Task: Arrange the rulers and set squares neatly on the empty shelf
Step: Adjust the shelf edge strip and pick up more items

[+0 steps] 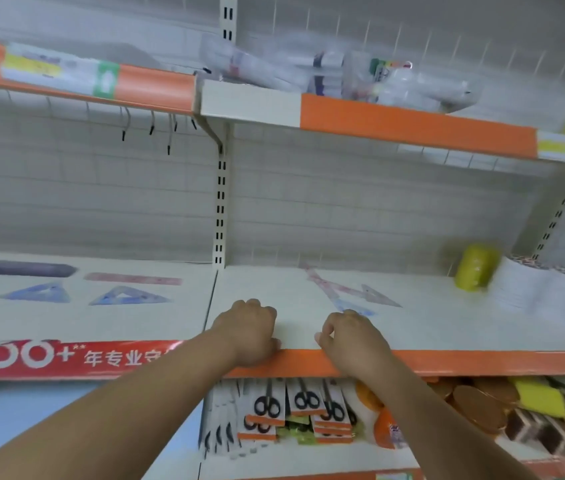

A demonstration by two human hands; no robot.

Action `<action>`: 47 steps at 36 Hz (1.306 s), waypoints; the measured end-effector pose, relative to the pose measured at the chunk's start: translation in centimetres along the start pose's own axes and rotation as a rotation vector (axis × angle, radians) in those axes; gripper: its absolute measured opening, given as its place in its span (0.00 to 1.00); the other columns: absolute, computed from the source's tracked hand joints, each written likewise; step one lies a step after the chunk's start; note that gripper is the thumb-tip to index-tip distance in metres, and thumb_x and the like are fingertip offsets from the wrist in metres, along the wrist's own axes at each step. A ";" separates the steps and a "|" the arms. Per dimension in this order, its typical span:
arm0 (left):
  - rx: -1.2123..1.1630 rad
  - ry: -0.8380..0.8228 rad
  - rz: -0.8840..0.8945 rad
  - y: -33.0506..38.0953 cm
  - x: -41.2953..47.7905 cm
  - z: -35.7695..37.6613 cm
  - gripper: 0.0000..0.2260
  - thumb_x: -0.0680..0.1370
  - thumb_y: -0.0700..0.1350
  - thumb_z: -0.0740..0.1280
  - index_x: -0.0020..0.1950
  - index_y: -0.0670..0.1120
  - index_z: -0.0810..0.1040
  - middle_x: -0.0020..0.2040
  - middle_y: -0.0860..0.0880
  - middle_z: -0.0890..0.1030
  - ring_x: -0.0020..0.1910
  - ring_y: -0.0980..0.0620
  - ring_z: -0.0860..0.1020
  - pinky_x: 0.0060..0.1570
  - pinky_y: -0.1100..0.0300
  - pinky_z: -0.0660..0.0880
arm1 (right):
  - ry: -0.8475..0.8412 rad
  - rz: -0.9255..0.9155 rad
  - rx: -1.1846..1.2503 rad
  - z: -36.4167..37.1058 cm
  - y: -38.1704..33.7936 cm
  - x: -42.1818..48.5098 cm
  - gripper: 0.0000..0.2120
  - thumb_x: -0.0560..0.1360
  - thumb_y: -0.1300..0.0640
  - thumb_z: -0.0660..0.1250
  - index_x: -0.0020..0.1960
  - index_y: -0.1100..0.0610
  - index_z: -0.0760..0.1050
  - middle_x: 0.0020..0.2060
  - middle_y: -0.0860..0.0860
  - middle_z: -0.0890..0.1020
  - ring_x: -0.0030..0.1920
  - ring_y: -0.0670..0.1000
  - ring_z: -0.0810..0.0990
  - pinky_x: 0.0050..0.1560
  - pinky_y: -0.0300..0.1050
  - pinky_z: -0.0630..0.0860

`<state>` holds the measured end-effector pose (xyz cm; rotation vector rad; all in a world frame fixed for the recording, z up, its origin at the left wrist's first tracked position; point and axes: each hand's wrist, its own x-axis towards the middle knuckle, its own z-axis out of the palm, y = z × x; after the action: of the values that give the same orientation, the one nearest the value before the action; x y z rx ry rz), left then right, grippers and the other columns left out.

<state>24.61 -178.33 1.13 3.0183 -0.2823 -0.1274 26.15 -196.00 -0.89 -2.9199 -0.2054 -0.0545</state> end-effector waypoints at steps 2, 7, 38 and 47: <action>0.010 -0.002 0.004 0.5 1.5 0.1 0.17 0.81 0.53 0.60 0.65 0.45 0.69 0.63 0.44 0.70 0.63 0.44 0.69 0.59 0.52 0.70 | 0.001 0.011 -0.009 0.1 1.1 0.9 0.13 0.80 0.49 0.58 0.48 0.57 0.75 0.50 0.54 0.75 0.45 0.53 0.77 0.43 0.44 0.73; 0.025 0.000 0.042 1.7 5.7 0.3 0.15 0.81 0.53 0.59 0.62 0.45 0.71 0.61 0.45 0.73 0.59 0.45 0.73 0.54 0.54 0.72 | 0.030 0.040 -0.007 -0.1 3.6 3.2 0.13 0.79 0.50 0.58 0.41 0.57 0.72 0.39 0.51 0.75 0.38 0.50 0.74 0.31 0.39 0.64; 0.033 -0.176 -0.092 13.6 20.7 4.3 0.27 0.79 0.61 0.56 0.73 0.49 0.62 0.70 0.38 0.60 0.65 0.38 0.67 0.65 0.48 0.66 | -0.002 0.041 -0.019 -0.2 20.2 18.4 0.20 0.79 0.41 0.55 0.55 0.57 0.71 0.56 0.55 0.75 0.58 0.56 0.75 0.52 0.45 0.72; 0.078 -0.222 -0.218 14.5 21.4 4.8 0.23 0.79 0.55 0.60 0.71 0.46 0.61 0.65 0.39 0.64 0.62 0.39 0.67 0.64 0.47 0.68 | -0.030 -0.054 0.037 1.4 19.9 19.3 0.32 0.72 0.31 0.59 0.63 0.57 0.70 0.59 0.54 0.71 0.62 0.55 0.70 0.55 0.47 0.72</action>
<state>42.49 -197.03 -3.54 3.1052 0.0261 -0.4820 48.17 -212.40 -5.39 -2.8795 -0.2865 -0.0146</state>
